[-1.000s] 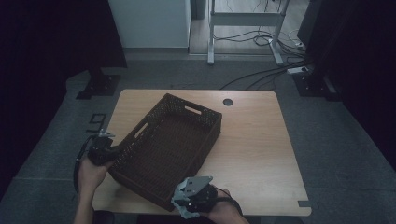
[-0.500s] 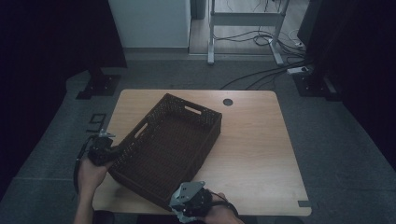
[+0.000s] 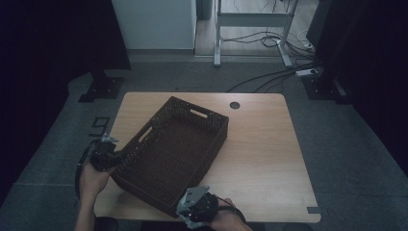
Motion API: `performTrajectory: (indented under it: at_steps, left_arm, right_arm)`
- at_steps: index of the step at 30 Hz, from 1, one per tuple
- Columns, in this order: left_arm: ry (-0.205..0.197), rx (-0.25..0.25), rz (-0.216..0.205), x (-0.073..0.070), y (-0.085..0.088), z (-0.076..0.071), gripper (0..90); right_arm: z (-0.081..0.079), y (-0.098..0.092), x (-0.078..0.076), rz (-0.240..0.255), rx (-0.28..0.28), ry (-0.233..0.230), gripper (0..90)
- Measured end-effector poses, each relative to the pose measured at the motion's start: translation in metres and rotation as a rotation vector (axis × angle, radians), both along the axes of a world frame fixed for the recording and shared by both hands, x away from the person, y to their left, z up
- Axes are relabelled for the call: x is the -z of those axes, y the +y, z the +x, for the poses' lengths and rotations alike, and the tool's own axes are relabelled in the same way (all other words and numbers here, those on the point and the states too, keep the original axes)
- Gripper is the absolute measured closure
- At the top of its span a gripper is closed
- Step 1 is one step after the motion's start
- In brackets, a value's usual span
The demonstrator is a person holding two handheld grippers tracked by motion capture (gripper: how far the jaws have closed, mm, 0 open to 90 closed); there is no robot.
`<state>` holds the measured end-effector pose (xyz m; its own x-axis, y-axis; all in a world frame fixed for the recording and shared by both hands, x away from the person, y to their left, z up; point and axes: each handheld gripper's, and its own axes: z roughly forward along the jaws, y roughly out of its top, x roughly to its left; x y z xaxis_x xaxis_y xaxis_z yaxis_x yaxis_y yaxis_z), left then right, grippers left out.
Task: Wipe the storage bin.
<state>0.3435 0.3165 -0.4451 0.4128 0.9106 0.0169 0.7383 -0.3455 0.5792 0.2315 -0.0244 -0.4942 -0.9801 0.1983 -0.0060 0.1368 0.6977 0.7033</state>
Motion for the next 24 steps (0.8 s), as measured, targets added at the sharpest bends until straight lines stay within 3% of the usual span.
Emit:
performTrajectory:
  at_steps: [10,24]
  left_arm:
    - [-0.004,0.013,-0.002,0.0,0.001,0.0,81.5]
    - [-0.001,0.006,-0.004,0.0,0.0,0.0,81.3]
  right_arm:
    - [0.018,-0.013,0.0,0.01,0.078,-0.002,72.3]
    - [0.035,-0.023,0.001,0.011,0.134,-0.004,72.2]
